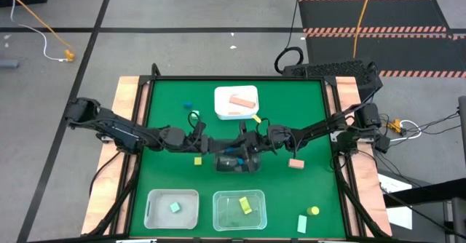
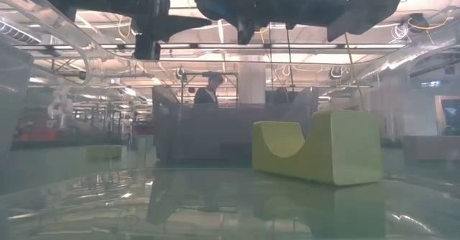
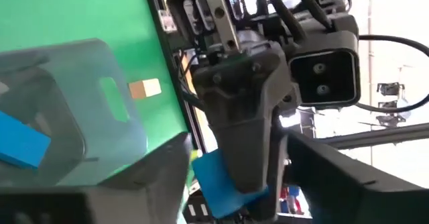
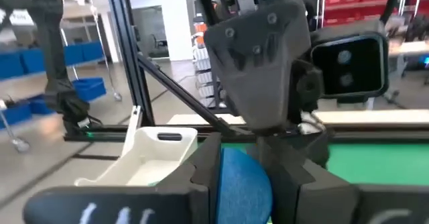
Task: Sort & place blocks by color
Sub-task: Put the bottom blue block into the black bin
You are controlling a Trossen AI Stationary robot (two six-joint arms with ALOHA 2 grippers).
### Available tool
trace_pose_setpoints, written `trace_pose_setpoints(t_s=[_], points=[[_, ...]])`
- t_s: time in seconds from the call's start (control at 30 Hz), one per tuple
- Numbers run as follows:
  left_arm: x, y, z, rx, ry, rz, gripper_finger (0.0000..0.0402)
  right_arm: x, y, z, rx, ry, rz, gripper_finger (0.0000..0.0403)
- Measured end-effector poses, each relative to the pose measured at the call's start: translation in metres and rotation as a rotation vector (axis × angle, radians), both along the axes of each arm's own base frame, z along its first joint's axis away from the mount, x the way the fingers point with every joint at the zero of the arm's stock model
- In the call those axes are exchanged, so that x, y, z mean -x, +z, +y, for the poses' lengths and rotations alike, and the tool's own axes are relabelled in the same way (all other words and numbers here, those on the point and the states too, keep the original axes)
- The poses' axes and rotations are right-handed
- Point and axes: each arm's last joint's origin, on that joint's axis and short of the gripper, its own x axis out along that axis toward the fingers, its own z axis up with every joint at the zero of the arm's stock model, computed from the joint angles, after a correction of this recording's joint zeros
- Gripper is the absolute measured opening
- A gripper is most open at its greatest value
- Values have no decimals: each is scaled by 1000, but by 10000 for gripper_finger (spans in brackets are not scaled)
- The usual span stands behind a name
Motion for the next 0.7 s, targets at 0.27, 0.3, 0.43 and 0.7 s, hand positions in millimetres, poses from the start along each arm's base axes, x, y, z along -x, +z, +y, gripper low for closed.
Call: trace_pose_setpoints(t_s=[0.27,0.3,0.43,0.7], points=[[-1,0,6,-23,51,4,308,3,-2,0,-35,3,83,64],[-1,-1,8,-29,57,8,306,4,0,0,-40,3,105,64],[-2,-5,16,-41,84,57,288,14,10,-1,-41,0,178,64],[-1,-14,32,-51,138,151,246,38,27,-6,42,-93,323,64]])
